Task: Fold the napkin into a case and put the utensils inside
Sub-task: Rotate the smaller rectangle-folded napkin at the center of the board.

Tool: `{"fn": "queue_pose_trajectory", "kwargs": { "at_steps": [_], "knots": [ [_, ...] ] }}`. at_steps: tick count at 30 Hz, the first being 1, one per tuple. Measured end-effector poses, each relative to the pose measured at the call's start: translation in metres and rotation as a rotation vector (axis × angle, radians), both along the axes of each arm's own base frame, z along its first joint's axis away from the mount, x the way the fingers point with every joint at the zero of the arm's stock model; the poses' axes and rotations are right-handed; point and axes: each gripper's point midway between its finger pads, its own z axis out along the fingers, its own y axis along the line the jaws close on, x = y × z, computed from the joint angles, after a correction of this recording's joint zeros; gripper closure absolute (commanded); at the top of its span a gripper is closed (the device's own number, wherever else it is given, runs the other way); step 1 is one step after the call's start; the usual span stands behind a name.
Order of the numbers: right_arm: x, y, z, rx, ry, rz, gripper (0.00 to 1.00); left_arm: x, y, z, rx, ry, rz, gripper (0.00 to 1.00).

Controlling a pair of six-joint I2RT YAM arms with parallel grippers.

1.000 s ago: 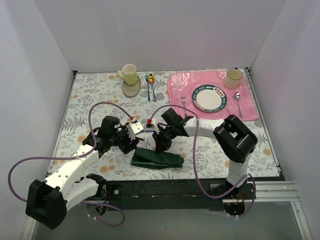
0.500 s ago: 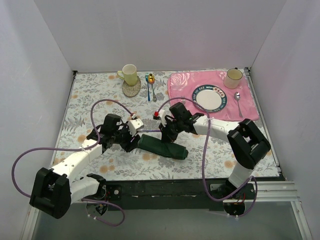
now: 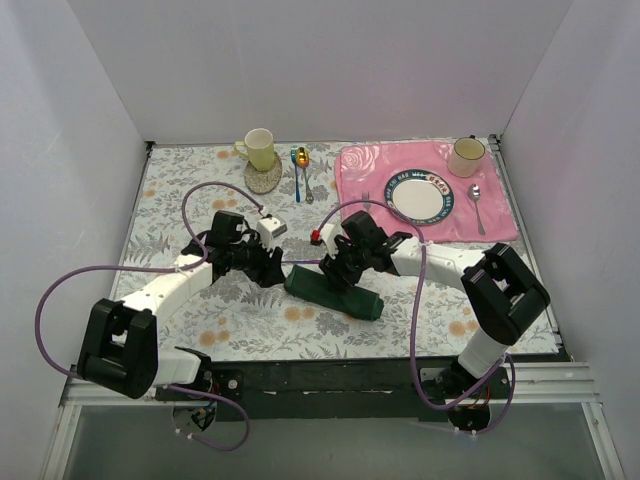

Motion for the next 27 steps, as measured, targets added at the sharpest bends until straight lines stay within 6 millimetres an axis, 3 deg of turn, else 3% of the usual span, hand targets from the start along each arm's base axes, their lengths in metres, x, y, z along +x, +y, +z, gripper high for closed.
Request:
{"fn": "queue_pose_trajectory", "kwargs": {
  "at_steps": [4,7,10,12,15,20,24,27],
  "knots": [
    [0.003,0.002,0.014,0.018,0.022,-0.010,0.42,0.003,-0.019,0.017,-0.090,0.043,-0.025,0.75],
    [0.009,0.005,0.040,0.073,0.014,-0.016,0.44,0.003,-0.036,0.021,-0.123,0.089,-0.053,0.78],
    [0.009,0.001,0.062,0.118,0.000,-0.004,0.62,-0.004,-0.050,0.010,-0.116,0.143,-0.085,0.82],
    [0.006,-0.005,0.067,0.120,0.000,0.012,0.67,-0.010,-0.054,-0.004,-0.096,0.195,-0.092,0.82],
    [-0.004,-0.016,0.053,0.086,0.031,0.044,0.72,-0.013,-0.054,-0.025,-0.055,0.262,-0.072,0.83],
    [-0.038,-0.044,0.006,-0.035,0.167,0.077,0.75,-0.001,-0.051,-0.053,0.013,0.326,-0.026,0.82],
    [-0.055,-0.053,-0.021,-0.092,0.280,0.086,0.73,0.015,-0.058,-0.052,0.018,0.314,-0.020,0.78],
    [-0.061,-0.047,-0.023,-0.069,0.328,0.090,0.69,0.025,-0.061,-0.052,0.022,0.299,-0.022,0.73]
  ]
}}
